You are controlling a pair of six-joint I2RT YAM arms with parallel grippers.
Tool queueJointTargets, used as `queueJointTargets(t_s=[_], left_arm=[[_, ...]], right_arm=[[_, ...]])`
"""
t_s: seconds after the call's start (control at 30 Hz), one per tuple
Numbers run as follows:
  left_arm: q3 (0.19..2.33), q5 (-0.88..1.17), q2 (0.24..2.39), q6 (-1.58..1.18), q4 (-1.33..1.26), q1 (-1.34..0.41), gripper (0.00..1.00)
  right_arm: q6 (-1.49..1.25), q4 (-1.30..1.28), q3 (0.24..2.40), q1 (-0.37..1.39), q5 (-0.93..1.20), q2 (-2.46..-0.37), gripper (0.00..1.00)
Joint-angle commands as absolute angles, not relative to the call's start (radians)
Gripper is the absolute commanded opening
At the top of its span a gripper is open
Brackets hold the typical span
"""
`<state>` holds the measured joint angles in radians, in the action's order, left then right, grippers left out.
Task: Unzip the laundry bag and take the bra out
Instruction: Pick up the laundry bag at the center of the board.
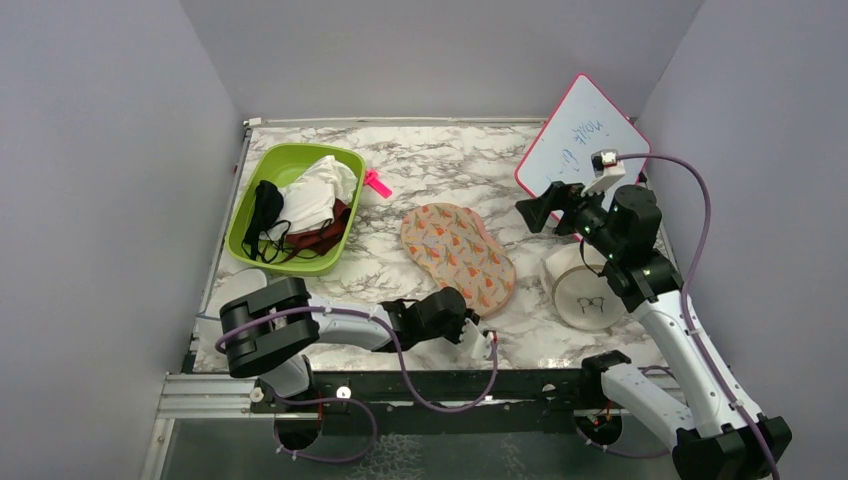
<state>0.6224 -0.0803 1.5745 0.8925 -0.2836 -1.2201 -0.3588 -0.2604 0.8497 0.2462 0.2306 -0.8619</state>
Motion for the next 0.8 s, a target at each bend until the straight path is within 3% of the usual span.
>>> queueJointTargets(t_s=[0.0, 0.13, 0.33, 0.53, 0.77], left_arm=[[0.675, -0.052, 1.553, 0.84, -0.28, -1.2, 0.0], [0.722, -0.081, 1.499, 0.743, -0.251, -1.175, 0.0], [0.71, -0.297, 1.405, 0.557, -0.338, -1.13, 0.0], [0.793, -0.458, 1.369, 0.388, -0.234, -1.106, 0.0], [0.906, -0.444, 1.417, 0.248, -0.108, -1.038, 0.0]], right_arm=[[-0.362, -0.219, 0.843, 0.238, 0.261, -0.862, 1.0], [-0.344, -0.224, 0.835, 0.237, 0.32, -0.889, 1.0], [-0.298, -0.271, 0.847, 0.238, 0.446, -0.958, 0.94], [-0.274, -0.317, 0.862, 0.244, 0.489, -1.014, 0.91], [-0.27, -0.386, 0.928, 0.261, 0.473, -1.039, 0.88]])
